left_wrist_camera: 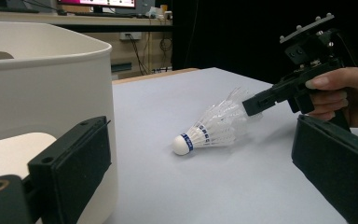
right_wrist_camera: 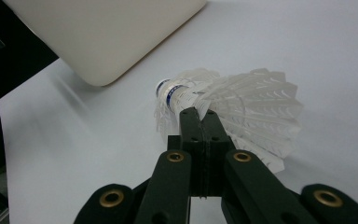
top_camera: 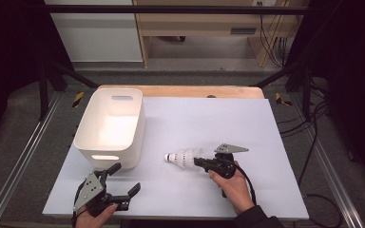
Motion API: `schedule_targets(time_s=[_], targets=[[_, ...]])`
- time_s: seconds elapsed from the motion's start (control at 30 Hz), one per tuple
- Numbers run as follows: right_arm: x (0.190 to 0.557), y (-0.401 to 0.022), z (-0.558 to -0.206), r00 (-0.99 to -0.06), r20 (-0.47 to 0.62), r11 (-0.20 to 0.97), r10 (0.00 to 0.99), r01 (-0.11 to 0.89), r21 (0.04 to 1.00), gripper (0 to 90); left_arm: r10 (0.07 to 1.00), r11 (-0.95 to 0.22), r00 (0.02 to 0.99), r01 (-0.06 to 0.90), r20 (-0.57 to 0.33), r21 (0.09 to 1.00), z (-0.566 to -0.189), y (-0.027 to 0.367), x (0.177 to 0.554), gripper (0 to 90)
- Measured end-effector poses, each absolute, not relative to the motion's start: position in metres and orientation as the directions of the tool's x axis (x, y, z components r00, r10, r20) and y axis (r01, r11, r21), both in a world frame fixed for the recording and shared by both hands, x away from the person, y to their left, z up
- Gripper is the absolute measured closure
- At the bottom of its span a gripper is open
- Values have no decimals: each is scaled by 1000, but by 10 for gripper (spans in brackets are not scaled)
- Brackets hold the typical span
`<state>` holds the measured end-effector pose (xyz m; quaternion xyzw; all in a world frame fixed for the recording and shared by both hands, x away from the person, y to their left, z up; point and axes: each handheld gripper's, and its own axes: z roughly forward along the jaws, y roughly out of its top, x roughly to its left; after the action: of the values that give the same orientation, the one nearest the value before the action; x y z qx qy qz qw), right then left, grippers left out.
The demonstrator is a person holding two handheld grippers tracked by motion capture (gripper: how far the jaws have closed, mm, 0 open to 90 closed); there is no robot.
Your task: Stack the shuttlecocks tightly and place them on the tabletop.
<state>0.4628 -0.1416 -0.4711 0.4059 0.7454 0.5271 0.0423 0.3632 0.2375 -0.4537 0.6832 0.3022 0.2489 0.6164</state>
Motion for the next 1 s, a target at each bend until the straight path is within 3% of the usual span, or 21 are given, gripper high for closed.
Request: schedule_targets(time_s=[1.0], targets=[[464,-137,-475,-671,366,127,645,566,815,900,719,-60,695,106,-31,992,-454,237,363,43]])
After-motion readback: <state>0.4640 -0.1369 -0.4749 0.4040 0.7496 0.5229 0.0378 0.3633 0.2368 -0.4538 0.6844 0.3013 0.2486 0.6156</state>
